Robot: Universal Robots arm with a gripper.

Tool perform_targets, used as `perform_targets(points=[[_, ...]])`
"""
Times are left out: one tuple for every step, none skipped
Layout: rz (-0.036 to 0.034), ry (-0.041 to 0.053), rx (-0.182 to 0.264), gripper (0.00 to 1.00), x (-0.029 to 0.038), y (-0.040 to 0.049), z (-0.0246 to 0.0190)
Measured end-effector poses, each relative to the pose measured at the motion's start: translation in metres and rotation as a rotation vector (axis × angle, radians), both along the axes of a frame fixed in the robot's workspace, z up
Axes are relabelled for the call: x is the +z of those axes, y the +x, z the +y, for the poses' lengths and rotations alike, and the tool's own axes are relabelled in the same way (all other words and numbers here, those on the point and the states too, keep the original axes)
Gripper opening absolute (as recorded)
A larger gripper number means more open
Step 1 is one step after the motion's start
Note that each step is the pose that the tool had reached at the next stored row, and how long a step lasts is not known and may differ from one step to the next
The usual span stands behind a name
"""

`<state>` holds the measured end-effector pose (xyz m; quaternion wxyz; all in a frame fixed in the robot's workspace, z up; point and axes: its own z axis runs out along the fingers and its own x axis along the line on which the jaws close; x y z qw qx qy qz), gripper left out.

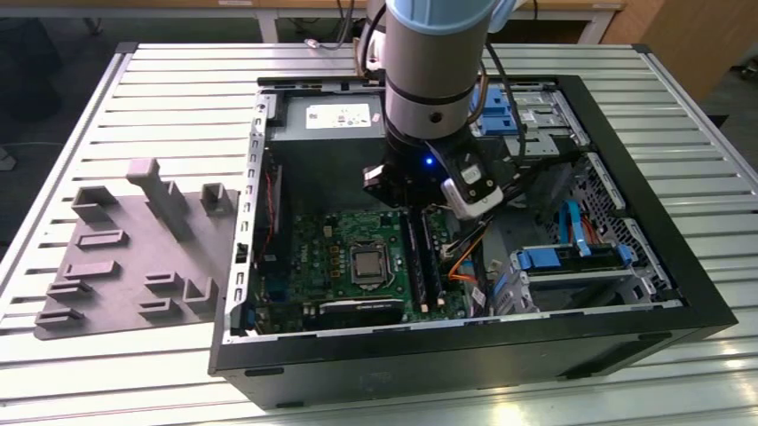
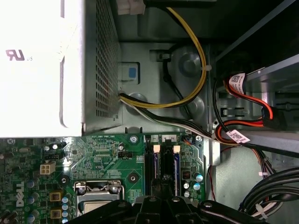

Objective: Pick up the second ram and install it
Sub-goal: 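Press down the second ram until it locks into place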

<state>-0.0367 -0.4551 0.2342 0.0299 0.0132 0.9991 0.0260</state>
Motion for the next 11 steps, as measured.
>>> perform_targets(points=[[0.0, 0.0, 0.0, 0.11, 0.0, 0.0, -0.0002], [0.0, 0.0, 0.0, 0.11, 0.0, 0.0, -0.0005], [0.0, 0.0, 0.0, 0.11, 0.0, 0.0, -0.0008], [0.0, 0.0, 0.0, 0.11, 0.0, 0.0, -0.001], [0.0, 0.0, 0.0, 0.11, 0.0, 0.0, -0.0013], [0.0, 0.0, 0.0, 0.11, 0.0, 0.0, -0.0016], [0.0, 0.0001, 0.0, 0.11, 0.0, 0.0, -0.0019], [0.0, 0.0001, 0.0, 0.11, 0.0, 0.0, -0.0022], [0.0, 0.0, 0.0, 0.11, 0.0, 0.0, -0.0025], [0.0, 0.0, 0.0, 0.11, 0.0, 0.0, -0.0027], [0.0, 0.0, 0.0, 0.11, 0.0, 0.0, -0.003]])
